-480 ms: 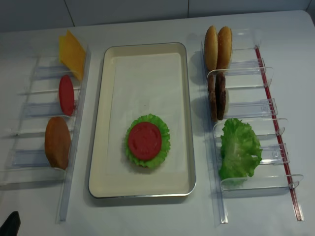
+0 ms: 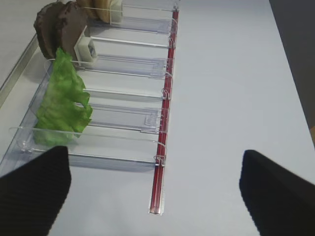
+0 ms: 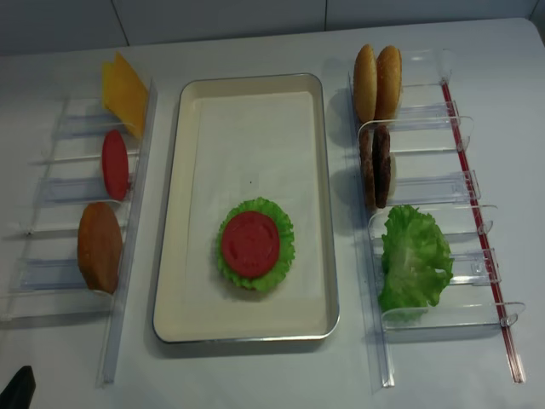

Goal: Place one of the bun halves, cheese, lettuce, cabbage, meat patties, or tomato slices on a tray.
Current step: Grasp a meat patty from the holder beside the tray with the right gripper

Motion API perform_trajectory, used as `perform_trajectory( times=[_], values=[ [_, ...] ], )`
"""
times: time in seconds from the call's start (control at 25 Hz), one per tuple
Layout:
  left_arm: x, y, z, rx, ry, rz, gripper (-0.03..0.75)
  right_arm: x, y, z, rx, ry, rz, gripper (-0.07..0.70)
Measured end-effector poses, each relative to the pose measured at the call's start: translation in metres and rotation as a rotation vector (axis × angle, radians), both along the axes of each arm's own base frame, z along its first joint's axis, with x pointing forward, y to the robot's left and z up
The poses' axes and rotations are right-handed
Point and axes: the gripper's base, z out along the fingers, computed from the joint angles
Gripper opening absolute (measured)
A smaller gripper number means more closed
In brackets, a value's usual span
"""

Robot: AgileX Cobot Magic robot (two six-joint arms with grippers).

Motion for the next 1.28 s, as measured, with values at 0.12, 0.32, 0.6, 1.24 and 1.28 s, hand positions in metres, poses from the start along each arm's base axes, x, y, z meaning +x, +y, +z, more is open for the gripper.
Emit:
perform_trajectory(
  times=[0.12,0.32,0.6,1.24,1.28],
  values=[
    [0.0,0.0,0.0,0.0,0.0,0.0,0.533,0.0,0.0,0.0,0.001,0.0,0.001,0.685],
    [0.0,0.0,0.0,0.0,0.0,0.0,0.533,0.0,0.0,0.0,0.001,0.0,0.001,0.685],
    [0.0,0.0,0.0,0.0,0.0,0.0,0.533,-0.001,0.009,0.011,0.022,-0.084,0.101,0.686],
    [0.0,0.0,0.0,0.0,0.0,0.0,0.533,0.028,0.052,0.057,0.104,-0.193,0.628,0.686],
    [0.0,0.0,0.0,0.0,0.0,0.0,0.533,0.029,0.053,0.061,0.105,-0.201,0.634,0.686]
  ],
)
